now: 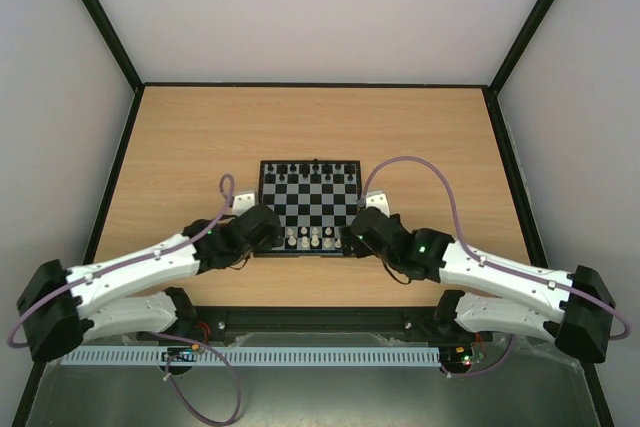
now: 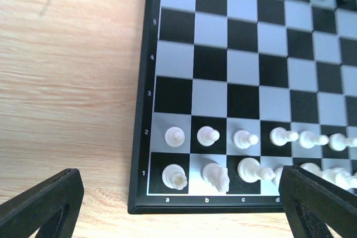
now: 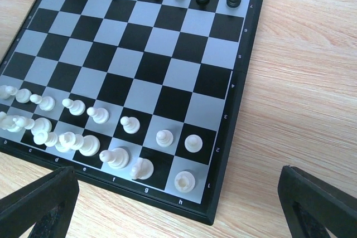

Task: Set up the chess pieces on the board
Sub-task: Place the chess piece on the chessboard, then reset both arms

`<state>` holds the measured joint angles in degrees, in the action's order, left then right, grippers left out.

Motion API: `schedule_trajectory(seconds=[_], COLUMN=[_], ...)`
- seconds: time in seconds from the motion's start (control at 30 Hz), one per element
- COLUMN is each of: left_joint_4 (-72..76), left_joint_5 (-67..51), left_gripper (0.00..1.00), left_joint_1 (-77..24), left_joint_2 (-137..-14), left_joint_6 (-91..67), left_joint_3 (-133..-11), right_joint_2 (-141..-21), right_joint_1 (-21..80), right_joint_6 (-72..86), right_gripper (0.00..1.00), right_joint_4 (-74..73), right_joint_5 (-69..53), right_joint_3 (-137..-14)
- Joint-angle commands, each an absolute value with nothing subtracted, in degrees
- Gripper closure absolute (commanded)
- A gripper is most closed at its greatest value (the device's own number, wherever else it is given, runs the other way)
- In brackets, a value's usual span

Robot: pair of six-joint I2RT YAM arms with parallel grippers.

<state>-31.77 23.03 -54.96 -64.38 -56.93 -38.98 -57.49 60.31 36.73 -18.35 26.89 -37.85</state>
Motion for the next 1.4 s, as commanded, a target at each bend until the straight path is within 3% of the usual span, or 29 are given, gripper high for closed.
schedule_trajectory(seconds=[0.0,0.17,0.37,0.53,0.67,0.83,1.07,1.2,1.37], left_joint_4=[-36.9,-39.8,-28.2,-20.0,-13.3,-10.0,-7.4,-3.7,1.7], left_joint_5=[29.1,35.2,36.7,43.9,35.8,29.0,26.2,23.7,19.5], left_gripper=[0.01,0.01,0.01,0.01,0.01,0.01,0.01,0.01,0.01], left_joint_1=[-55.3,-55.3,-55.3,-51.4,-39.1,-32.2,-30.2,-28.8,-25.3], left_joint_2=[-57.0,-48.9,-40.2,-39.2,-38.1,-35.6,-34.6,-35.8,-39.0], left_joint_6=[-57.1,-59.3,-53.8,-48.1,-42.5,-40.7,-39.6,-39.5,-38.8], left_joint_3=[-38.6,-37.1,-33.0,-31.5,-30.1,-28.6,-26.4,-23.5,-21.0], right_joint_2=[-59.0,-59.2,-64.8,-67.1,-68.2,-64.4,-56.2,-62.4,-73.5], right_joint_1=[60.0,60.0,58.1,43.9,31.7,18.0,16.3,14.3,7.6], right_joint_6=[38.7,40.3,36.6,28.2,26.0,29.1,24.5,20.9,20.3], right_gripper=[0.01,0.01,0.01,0.01,0.01,0.01,0.01,0.01,0.01], right_joint_4=[-21.8,-23.8,-23.5,-10.8,-7.8,-5.1,21.8,34.2,46.7], right_joint_5=[29.5,33.7,36.0,23.6,24.4,29.2,36.8,43.7,39.6], right_joint_3=[-41.4,-44.0,-47.2,-46.8,-46.3,-39.5,-20.8,-17.8,-16.5])
